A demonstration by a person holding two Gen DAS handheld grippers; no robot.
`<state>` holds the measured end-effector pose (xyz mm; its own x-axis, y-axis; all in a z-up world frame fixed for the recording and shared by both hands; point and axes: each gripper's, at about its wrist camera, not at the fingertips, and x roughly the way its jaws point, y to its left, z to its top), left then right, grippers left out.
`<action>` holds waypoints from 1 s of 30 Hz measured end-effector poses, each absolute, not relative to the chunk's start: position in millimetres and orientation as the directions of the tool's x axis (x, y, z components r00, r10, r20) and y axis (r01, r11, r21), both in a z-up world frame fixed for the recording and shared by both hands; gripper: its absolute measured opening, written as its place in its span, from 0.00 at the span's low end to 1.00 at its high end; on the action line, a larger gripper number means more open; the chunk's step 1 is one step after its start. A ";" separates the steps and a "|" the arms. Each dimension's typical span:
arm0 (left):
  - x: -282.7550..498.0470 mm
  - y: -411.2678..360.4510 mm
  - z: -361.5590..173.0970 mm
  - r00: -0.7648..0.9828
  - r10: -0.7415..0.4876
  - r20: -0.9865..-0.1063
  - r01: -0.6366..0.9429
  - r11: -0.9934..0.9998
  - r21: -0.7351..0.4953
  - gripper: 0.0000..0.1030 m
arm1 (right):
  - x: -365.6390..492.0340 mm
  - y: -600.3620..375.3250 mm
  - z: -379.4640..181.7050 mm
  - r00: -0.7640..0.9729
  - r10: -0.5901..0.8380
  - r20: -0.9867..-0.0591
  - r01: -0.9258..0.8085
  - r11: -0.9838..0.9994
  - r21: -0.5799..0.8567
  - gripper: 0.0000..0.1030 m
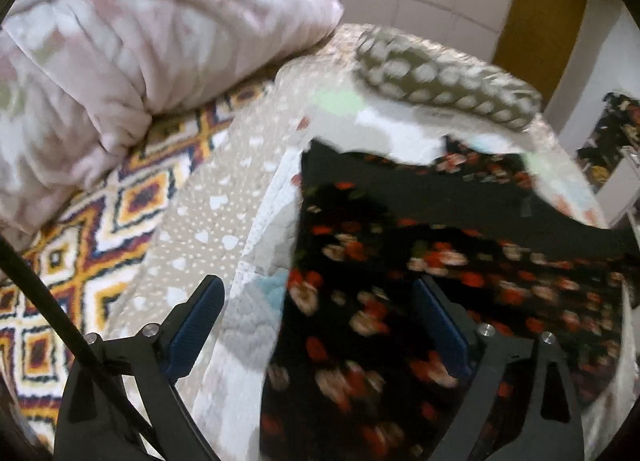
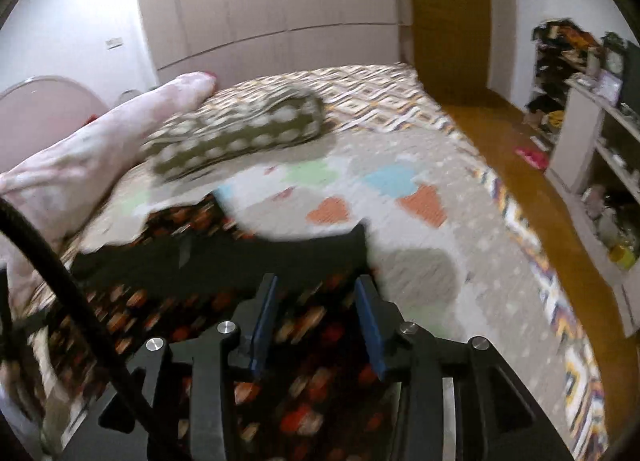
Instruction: Fold large clothes
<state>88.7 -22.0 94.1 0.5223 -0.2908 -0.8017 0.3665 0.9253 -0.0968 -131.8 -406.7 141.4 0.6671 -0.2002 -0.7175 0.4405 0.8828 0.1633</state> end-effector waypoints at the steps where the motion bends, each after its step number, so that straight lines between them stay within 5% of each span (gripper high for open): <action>1: 80.4 -21.8 101.7 0.522 -0.304 -0.797 0.381 0.919 -0.101 0.92 | -137.7 -395.9 137.8 0.672 -0.175 -0.719 0.421 0.889 0.177 0.41; 9: 5.7 -87.0 91.5 0.425 -0.357 -0.832 0.575 0.816 -0.057 0.92 | -146.0 -345.0 80.5 0.650 -0.077 -0.756 0.375 0.898 0.231 0.41; 16: -6.6 -127.8 34.5 0.440 -0.195 -0.876 0.583 0.805 0.113 0.95 | -140.7 -351.0 42.9 0.610 -0.082 -0.788 0.405 0.887 0.221 0.42; 21: -4.6 -116.9 52.7 0.401 -0.228 -0.887 0.582 0.812 0.054 0.95 | -140.1 -350.3 49.5 0.610 -0.066 -0.790 0.376 0.901 0.215 0.49; 30: -47.4 -47.0 109.7 0.410 -0.350 -0.842 0.516 0.850 -0.103 0.95 | -235.2 -397.3 91.4 0.733 -0.133 -0.668 0.512 0.753 0.412 0.65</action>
